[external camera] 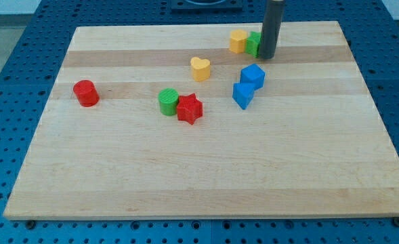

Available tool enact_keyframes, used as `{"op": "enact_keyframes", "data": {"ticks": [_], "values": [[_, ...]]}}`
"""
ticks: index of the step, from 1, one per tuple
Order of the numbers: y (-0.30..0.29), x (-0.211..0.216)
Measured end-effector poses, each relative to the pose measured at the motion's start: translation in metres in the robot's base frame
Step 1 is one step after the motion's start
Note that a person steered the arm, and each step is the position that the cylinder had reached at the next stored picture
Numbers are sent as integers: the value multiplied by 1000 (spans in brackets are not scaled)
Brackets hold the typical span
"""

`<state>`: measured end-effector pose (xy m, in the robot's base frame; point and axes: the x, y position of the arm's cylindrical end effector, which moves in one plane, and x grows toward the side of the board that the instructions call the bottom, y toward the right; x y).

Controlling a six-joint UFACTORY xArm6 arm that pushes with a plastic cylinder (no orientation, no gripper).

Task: Move the heart to the left of the hexagon

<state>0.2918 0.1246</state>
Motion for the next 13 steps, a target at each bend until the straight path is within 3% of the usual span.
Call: {"op": "enact_keyframes", "data": {"ticks": [4, 6, 10, 11, 13], "values": [[17, -21], [10, 18], [-99, 76], [-133, 81], [-136, 51]]}}
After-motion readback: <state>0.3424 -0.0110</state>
